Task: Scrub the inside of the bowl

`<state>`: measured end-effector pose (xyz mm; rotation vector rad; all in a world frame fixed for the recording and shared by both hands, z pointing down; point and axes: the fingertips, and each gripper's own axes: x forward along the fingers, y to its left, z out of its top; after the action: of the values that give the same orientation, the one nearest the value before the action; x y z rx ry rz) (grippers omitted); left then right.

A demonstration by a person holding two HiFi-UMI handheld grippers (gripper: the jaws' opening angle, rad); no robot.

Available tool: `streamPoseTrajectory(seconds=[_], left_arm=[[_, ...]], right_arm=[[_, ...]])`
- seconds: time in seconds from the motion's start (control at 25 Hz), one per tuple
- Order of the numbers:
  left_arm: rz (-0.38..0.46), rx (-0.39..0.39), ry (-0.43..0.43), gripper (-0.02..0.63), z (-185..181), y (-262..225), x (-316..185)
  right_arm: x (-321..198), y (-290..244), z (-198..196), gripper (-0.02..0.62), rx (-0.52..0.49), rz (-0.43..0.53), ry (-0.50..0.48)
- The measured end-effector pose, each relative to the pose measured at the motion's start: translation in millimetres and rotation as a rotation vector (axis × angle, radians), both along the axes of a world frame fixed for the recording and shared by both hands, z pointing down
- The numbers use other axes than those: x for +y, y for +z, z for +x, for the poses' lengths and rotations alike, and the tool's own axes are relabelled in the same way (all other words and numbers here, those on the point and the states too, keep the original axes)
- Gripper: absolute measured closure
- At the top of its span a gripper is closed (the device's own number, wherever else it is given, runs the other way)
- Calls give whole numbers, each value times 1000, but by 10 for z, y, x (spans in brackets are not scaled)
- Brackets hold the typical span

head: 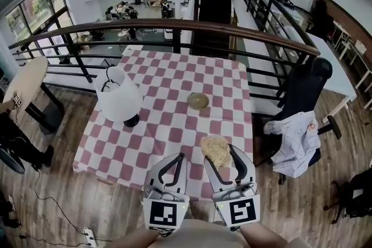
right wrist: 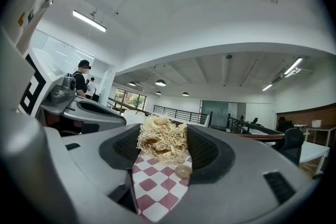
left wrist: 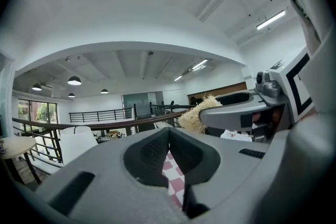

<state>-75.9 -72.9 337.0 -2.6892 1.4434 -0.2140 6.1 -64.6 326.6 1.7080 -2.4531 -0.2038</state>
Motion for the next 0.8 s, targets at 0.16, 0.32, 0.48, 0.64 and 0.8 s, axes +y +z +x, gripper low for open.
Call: streamPoseTrajectory(seconds=[0.16, 0.32, 0.48, 0.64, 0.8], left_arm=[[-13, -9, -2, 591, -39, 16, -282], [-43, 7, -13, 591, -29, 92, -452], [-23, 15, -4, 591, 61, 81, -590], [-8, 27, -28, 591, 131, 29, -608], [-10, 37, -39, 591, 211, 12, -647]], right_arm=[[-266, -26, 27, 344, 2, 12, 28], [-368, 2, 159, 344, 21, 13, 63], [-504, -15, 232, 344, 3, 25, 55], [-591, -47, 287, 344, -15, 34, 27], [-642, 36, 336, 344, 0, 5, 0]])
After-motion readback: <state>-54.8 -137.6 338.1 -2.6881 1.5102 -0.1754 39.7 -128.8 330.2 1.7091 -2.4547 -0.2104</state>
